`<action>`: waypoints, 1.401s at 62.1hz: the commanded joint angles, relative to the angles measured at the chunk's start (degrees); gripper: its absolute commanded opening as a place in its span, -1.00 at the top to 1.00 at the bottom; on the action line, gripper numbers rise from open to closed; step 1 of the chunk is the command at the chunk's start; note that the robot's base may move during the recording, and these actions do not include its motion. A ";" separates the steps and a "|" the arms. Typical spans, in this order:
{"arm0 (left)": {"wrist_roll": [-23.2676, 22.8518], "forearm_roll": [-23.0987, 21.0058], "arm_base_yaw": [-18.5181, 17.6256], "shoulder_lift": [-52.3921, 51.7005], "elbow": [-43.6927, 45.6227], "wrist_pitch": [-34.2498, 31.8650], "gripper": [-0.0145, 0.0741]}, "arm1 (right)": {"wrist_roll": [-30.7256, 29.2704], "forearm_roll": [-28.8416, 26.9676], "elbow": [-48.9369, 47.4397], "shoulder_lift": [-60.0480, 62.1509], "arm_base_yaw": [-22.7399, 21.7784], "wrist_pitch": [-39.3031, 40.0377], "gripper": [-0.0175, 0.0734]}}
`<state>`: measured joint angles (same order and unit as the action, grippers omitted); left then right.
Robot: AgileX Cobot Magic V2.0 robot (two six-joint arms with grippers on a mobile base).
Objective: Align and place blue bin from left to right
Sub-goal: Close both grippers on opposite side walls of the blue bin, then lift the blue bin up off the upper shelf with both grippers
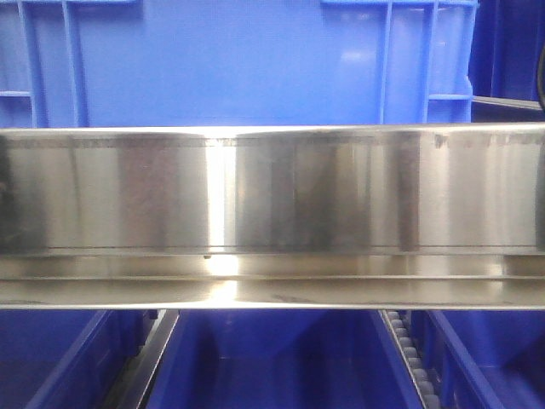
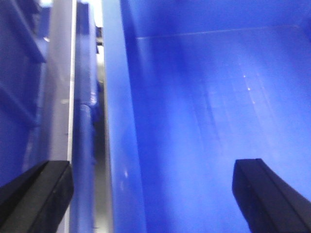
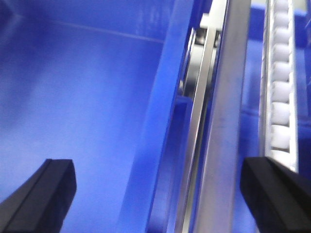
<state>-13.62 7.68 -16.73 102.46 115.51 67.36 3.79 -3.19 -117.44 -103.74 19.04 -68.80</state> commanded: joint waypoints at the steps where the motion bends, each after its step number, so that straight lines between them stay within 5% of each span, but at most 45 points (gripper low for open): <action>1: -0.50 -1.97 0.90 1.07 0.45 -0.91 -0.61 | 0.08 -0.50 -0.72 -0.79 0.02 2.32 -0.64; 32: 0.01 -1.90 1.06 4.64 0.45 -0.30 -0.59 | 0.08 -1.37 -0.72 -4.67 0.02 4.35 -0.55; 39: 0.01 -1.90 1.06 4.64 0.45 -0.30 -0.39 | 0.08 -3.02 -0.72 -5.54 0.02 3.98 -0.15; 49: 0.01 -1.90 1.06 4.64 0.45 0.49 0.45 | 0.40 -5.68 -0.72 -5.69 0.02 4.15 0.87; 52: 0.12 -1.90 1.06 4.64 0.58 0.76 0.79 | 0.56 -5.82 -0.72 -5.69 0.02 4.54 0.75; 58: 0.06 -1.90 1.06 4.64 0.58 0.76 0.60 | 0.66 -5.82 -0.72 -5.69 0.02 4.53 0.76; 87: 0.15 -7.68 1.06 -1.90 0.73 -1.99 0.65 | 0.81 -9.30 -3.99 -2.78 0.02 3.36 0.76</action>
<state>-14.62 5.11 -14.97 104.93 115.46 68.53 3.75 -9.79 -119.21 -109.30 18.91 -68.15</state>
